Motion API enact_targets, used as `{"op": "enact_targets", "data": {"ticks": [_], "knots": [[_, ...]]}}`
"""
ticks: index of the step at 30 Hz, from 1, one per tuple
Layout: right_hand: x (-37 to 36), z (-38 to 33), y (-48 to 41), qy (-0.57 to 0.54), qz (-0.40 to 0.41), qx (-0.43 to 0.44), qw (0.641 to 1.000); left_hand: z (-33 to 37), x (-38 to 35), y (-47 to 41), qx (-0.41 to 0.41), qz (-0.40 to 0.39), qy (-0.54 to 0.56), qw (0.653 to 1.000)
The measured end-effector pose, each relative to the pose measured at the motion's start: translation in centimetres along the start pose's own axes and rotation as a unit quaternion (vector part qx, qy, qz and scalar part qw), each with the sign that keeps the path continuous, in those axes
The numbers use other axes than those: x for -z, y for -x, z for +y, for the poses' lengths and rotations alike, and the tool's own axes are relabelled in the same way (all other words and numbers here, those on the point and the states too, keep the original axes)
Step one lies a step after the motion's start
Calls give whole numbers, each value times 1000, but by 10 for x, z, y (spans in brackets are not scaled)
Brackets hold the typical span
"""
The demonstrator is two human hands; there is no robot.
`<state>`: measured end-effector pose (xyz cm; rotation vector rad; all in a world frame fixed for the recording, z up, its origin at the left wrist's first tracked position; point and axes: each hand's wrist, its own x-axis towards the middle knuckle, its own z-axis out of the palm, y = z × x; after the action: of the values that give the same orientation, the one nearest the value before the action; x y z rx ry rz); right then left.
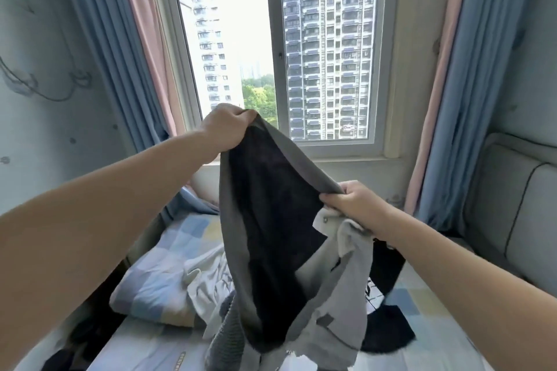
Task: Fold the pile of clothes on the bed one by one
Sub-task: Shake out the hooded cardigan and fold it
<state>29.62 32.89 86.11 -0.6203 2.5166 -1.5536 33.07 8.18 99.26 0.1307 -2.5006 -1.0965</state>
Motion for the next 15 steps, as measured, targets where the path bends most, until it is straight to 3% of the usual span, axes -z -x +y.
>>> {"op": "enact_targets", "data": {"ticks": [2, 4, 7, 9, 11, 15], "knots": [[-12, -26, -6, -121, -3, 0, 993, -26, -1, -1, 28, -27, 38, 999], [-20, -49, -15, -201, 8, -4, 979, -48, -8, 7, 46, -103, 62, 992], [-36, -67, -25, -241, 49, -34, 969, -70, -13, 32, -4, -141, 71, 987], [-50, -71, -32, -253, 86, -50, 962, -81, -12, 49, 2, -229, 161, 960], [-65, -76, -38, -280, 126, -64, 950, -95, -14, 65, 6, -314, 159, 936], [-87, -85, -55, -337, 193, -106, 915, -133, -37, 83, -5, -341, 153, 927]]}}
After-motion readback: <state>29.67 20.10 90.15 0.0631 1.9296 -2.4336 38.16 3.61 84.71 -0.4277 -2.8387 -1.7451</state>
